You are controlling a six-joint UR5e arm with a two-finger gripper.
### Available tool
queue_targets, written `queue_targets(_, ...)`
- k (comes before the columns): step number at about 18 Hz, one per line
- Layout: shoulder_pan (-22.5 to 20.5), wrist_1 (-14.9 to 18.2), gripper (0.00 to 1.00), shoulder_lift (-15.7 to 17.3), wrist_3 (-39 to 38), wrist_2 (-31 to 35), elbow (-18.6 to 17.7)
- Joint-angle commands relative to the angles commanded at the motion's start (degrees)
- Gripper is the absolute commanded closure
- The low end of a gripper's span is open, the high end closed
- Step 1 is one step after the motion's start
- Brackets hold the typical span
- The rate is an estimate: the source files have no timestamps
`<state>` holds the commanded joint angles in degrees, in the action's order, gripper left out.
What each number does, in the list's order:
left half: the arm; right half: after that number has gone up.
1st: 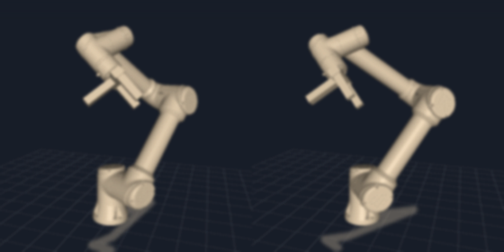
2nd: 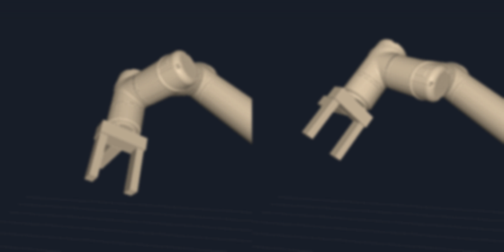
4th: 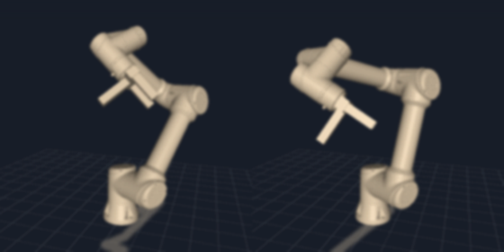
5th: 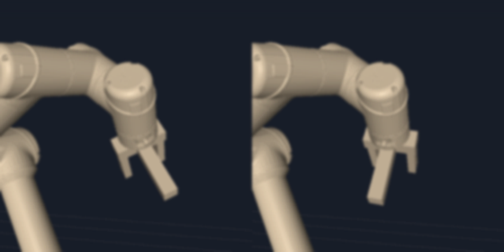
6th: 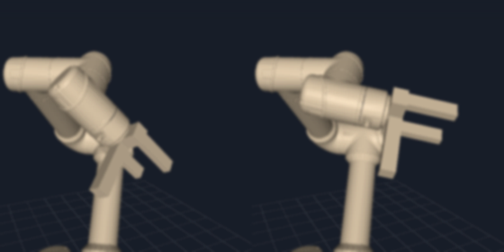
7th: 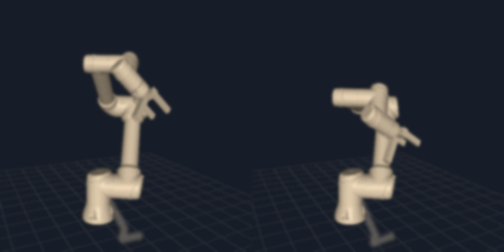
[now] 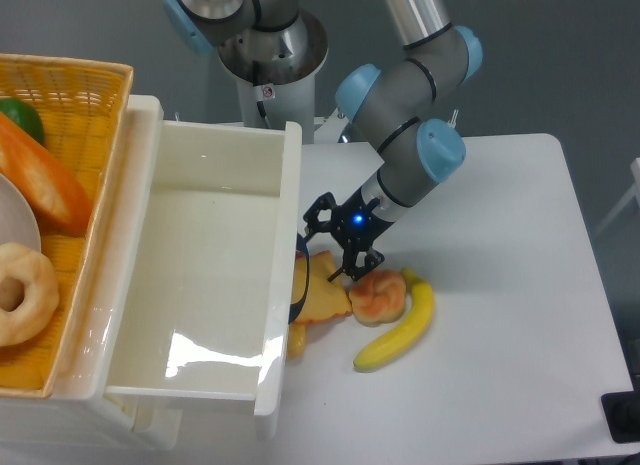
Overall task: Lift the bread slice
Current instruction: 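Lower the gripper onto the bread slice edge and close on it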
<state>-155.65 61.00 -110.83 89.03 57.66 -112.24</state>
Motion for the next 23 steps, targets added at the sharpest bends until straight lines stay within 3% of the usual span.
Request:
queue_targets(6,0.00,0.09,0.73,0.00,-0.17,0.26,0.26)
queue_targets(9,0.00,0.09,0.75,0.00,-0.88,0.35,0.70)
queue_targets(11,0.00,0.18,0.60,-0.26,-0.88,0.35,1.14)
queue_targets(15,0.00,0.18,0.61,-0.44,-1.14,0.35,1.32)
queue_targets(23,0.00,0.09,0.11,-1.49,-1.14,0.35,2.54)
